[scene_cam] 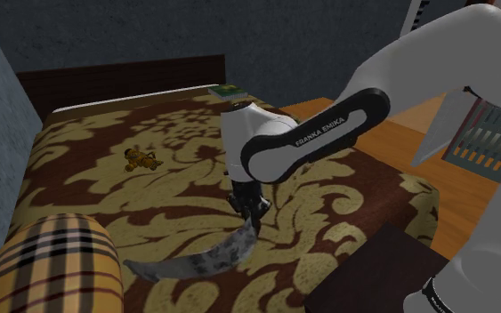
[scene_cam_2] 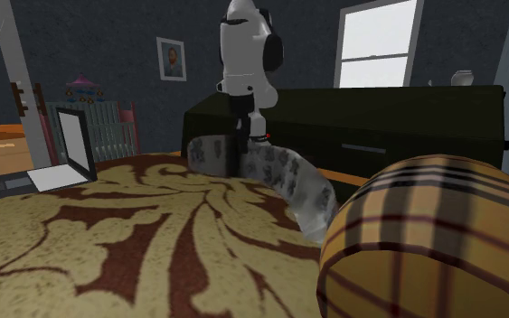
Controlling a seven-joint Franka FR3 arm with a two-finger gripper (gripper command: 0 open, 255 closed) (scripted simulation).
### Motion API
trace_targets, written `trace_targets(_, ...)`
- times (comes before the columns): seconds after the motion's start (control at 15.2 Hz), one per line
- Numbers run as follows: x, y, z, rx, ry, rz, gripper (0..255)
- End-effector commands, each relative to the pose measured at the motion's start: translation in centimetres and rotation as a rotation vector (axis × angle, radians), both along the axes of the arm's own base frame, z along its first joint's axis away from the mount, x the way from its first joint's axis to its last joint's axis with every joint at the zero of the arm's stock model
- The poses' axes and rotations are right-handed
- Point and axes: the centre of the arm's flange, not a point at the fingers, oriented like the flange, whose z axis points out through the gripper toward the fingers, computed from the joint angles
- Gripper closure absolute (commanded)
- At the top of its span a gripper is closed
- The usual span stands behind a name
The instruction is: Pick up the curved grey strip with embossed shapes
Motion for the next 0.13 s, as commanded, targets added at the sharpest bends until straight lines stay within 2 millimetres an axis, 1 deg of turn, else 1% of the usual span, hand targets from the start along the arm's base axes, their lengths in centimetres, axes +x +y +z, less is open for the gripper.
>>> trace_targets(0.0, 0.04, -0.05, 0.74, 0.001, -0.001, 0.000, 255)
trace_targets(0.07, 0.04, -0.05, 0.74, 0.001, -0.001, 0.000, 255)
